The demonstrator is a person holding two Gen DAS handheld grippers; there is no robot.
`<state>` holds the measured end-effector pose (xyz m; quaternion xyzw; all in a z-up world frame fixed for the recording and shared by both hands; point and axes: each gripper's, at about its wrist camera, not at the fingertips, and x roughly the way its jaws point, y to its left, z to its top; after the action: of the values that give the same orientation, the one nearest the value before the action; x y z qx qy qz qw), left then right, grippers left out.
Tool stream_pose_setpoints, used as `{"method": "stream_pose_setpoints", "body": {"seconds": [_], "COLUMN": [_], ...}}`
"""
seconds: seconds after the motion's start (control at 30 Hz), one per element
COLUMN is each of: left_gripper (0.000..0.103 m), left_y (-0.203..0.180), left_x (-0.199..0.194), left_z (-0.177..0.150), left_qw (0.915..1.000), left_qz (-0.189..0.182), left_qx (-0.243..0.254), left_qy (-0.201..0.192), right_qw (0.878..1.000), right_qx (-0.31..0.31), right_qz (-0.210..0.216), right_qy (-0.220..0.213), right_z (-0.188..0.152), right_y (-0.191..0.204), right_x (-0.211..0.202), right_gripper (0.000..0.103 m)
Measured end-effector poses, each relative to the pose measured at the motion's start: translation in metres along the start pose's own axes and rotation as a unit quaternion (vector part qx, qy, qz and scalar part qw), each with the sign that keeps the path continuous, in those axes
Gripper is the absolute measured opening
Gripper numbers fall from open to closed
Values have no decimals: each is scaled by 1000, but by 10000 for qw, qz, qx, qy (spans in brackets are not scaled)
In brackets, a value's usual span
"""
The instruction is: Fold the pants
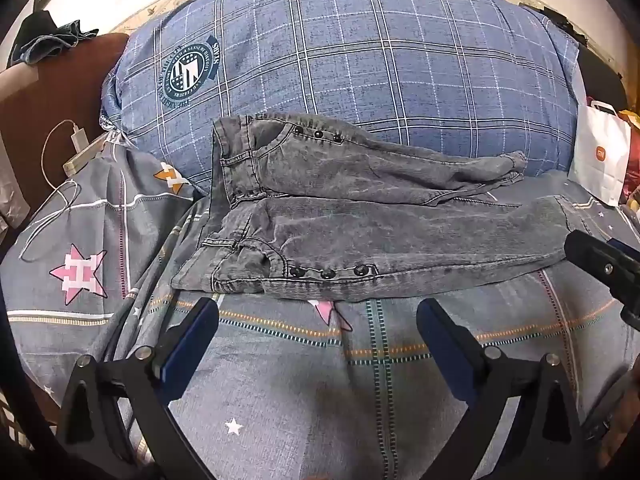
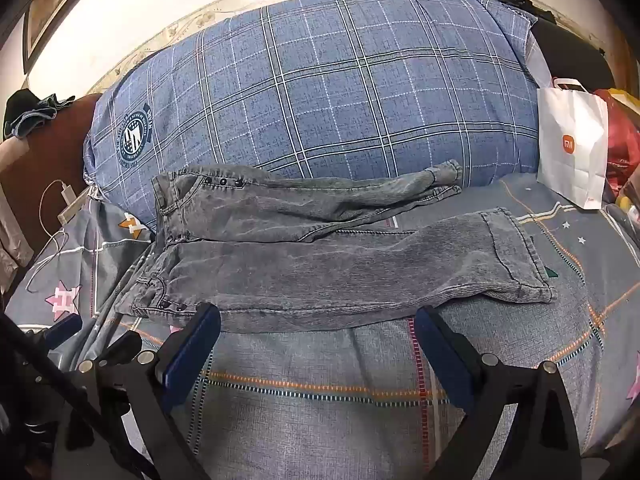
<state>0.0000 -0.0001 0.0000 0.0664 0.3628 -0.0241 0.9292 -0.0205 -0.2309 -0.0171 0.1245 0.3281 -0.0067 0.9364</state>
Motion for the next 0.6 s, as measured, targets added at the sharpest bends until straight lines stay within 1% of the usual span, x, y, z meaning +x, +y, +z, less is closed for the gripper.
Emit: {"method": "stream_pose_setpoints", "body": {"seconds": [0.6], "left_gripper": [99], "left_y": [2], "left_x": [0], "left_z": [0], "left_qw": [10000], "left_qz": [33], "left_qx": [-8], "left_qy": [-19], "right_qw": [10000], "right_qx": [20], "right_qz": [11], "right_qy": [-8], "right_z": [-1], "right_y": [-1], "right_x": [1], "right_gripper": [100]}}
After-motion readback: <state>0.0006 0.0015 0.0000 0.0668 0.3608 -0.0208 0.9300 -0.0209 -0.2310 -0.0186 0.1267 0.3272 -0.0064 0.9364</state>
